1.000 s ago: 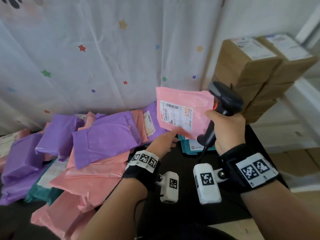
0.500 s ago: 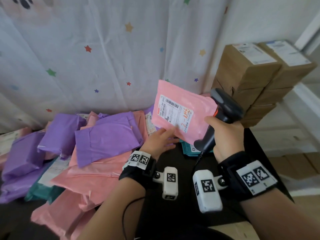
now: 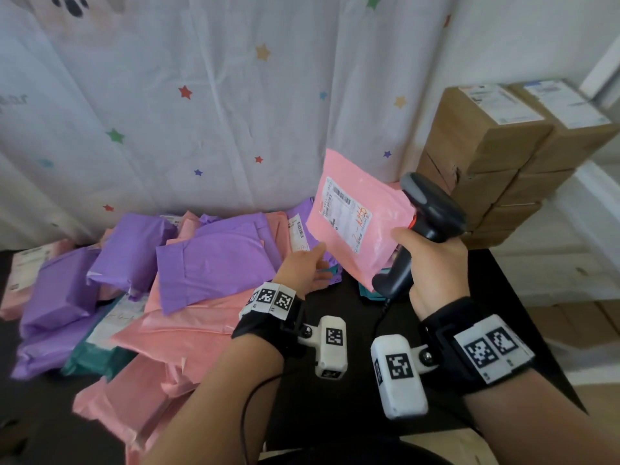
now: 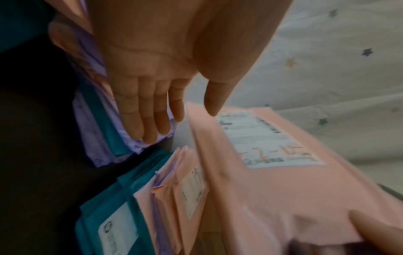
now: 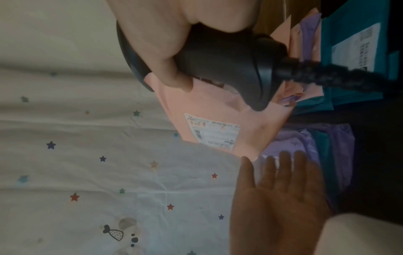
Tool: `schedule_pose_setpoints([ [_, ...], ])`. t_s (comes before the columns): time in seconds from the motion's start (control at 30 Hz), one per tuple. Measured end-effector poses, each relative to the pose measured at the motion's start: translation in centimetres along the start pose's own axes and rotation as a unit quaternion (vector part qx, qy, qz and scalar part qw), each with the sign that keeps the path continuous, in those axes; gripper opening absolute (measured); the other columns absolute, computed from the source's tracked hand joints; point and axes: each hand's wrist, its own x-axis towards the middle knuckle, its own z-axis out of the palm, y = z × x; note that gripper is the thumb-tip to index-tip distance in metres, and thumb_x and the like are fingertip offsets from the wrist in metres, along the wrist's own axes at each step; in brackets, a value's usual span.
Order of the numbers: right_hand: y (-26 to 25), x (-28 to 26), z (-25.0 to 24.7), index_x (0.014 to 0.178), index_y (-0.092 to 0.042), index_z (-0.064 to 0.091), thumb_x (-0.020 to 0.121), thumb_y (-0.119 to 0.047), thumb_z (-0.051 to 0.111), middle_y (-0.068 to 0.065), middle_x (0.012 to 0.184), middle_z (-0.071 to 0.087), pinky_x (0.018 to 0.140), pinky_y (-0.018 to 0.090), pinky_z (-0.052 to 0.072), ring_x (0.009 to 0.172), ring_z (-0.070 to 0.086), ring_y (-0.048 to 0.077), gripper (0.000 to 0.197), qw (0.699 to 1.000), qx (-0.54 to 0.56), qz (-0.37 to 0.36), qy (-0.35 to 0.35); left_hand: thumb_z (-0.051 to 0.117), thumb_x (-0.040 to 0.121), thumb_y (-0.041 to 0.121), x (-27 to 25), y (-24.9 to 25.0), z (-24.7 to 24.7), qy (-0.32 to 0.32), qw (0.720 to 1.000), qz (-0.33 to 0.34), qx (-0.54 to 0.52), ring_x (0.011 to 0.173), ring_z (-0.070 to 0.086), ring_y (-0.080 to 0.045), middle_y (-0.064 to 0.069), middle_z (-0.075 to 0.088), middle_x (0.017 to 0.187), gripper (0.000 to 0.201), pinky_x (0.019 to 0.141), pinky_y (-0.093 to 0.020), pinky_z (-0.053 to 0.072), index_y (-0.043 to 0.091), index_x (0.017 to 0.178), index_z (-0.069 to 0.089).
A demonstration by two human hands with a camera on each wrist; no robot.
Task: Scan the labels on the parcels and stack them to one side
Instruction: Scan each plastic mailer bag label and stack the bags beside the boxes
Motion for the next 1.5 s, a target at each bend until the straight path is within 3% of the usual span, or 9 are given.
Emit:
schedule_pose_setpoints([
  [0.13,0.2,-0.2,-0.3,0.103,-0.014,0.068,0.071,-0.009,0.080,-0.002,0.090,0.073,0.077,0.034,0.054,0.087,0.070,0.014,0.035,1.000,0.020,0.012,0.000,0.050,0.094,0.049,-0.1,-1.2,0.4,-0.060,0.995,-0.015,-0.074,0.096,0.067,-0.028,-0.013,0.069,0.106,0.043,0.089,-0.043,0.054,0.011,0.114,0.056],
  [0.27,0.8,-0.1,-0.5,0.113,-0.010,0.065,0.071,-0.011,0.081,0.001,0.097,0.071,0.070,0.029,0.048,0.090,0.067,0.014,0.045,1.000,0.022,0.013,0.002,0.061,0.091,0.013,-0.4,-0.6,0.6,-0.078,0.985,0.060,-0.144,0.098,0.069,-0.027,-0.009,0.071,0.111,0.031,0.083,-0.046,0.057,0.011,0.122,0.056],
  [0.47,1.4,0.5,-0.2,0.101,-0.012,0.070,0.071,-0.016,0.081,0.004,0.090,0.074,0.075,0.038,0.060,0.087,0.073,0.019,0.032,1.000,-0.012,-0.003,-0.007,0.066,0.083,-0.002,-0.8,1.9,-0.3,0.030,0.980,0.150,-0.126,0.089,0.070,-0.025,-0.007,0.072,0.096,0.018,0.074,-0.038,0.059,0.011,0.095,0.063],
  [0.57,1.7,0.6,0.1,0.091,-0.022,0.069,0.079,-0.020,0.079,0.001,0.086,0.075,0.084,0.045,0.060,0.083,0.074,0.017,0.015,0.998,-0.040,-0.042,-0.024,0.069,0.081,0.004,-0.8,2.9,-1.3,0.103,0.971,0.207,-0.053,0.090,0.070,-0.025,-0.008,0.072,0.099,0.020,0.077,-0.037,0.058,0.007,0.100,0.064],
  [0.73,1.8,0.1,0.3,0.081,-0.030,0.062,0.085,-0.035,0.074,-0.008,0.059,0.066,0.069,0.040,0.060,0.057,0.065,0.013,0.014,0.990,-0.104,-0.077,-0.062,0.065,0.085,0.007,-0.3,3.5,-2.9,0.182,0.942,0.267,0.086,0.081,0.065,-0.014,0.001,0.068,0.093,0.021,0.063,-0.018,0.050,0.008,0.106,0.067],
  [0.93,2.4,-0.9,0.9,0.088,-0.001,0.066,0.083,-0.020,0.077,0.000,0.053,0.059,0.046,0.024,0.047,0.044,0.055,0.012,0.022,0.977,-0.126,-0.081,-0.154,0.067,0.083,0.010,-0.1,2.5,-3.2,0.193,0.934,0.262,0.151,0.083,0.066,-0.021,0.000,0.067,0.087,0.012,0.076,-0.033,0.055,0.012,0.095,0.067],
  [1.0,2.5,-1.2,1.1,0.085,-0.001,0.065,0.083,-0.016,0.076,0.000,0.050,0.058,0.045,0.024,0.047,0.044,0.053,0.012,0.019,0.973,-0.129,-0.075,-0.178,0.068,0.084,0.011,-0.1,2.0,-3.0,0.191,0.935,0.257,0.151,0.080,0.066,-0.018,0.002,0.066,0.084,0.015,0.073,-0.031,0.056,0.010,0.098,0.068],
  [1.13,2.8,-1.6,1.2,0.080,-0.004,0.065,0.085,-0.013,0.074,-0.003,0.046,0.057,0.042,0.019,0.044,0.038,0.051,0.008,0.013,0.969,-0.138,-0.070,-0.193,0.068,0.084,0.011,0.0,1.2,-2.9,0.190,0.933,0.260,0.160,0.067,0.060,0.000,0.006,0.065,0.080,0.016,0.052,-0.008,0.046,0.008,0.100,0.069],
  [1.5,3.2,-1.2,1.0,0.069,-0.015,0.064,0.085,-0.020,0.073,0.002,0.048,0.060,0.043,0.016,0.045,0.041,0.055,0.009,0.019,0.968,-0.165,-0.066,-0.178,0.067,0.086,0.012,0.3,0.8,-2.8,0.189,0.935,0.247,0.170,0.081,0.063,-0.015,-0.005,0.071,0.099,0.023,0.063,-0.017,0.048,0.005,0.108,0.068],
])
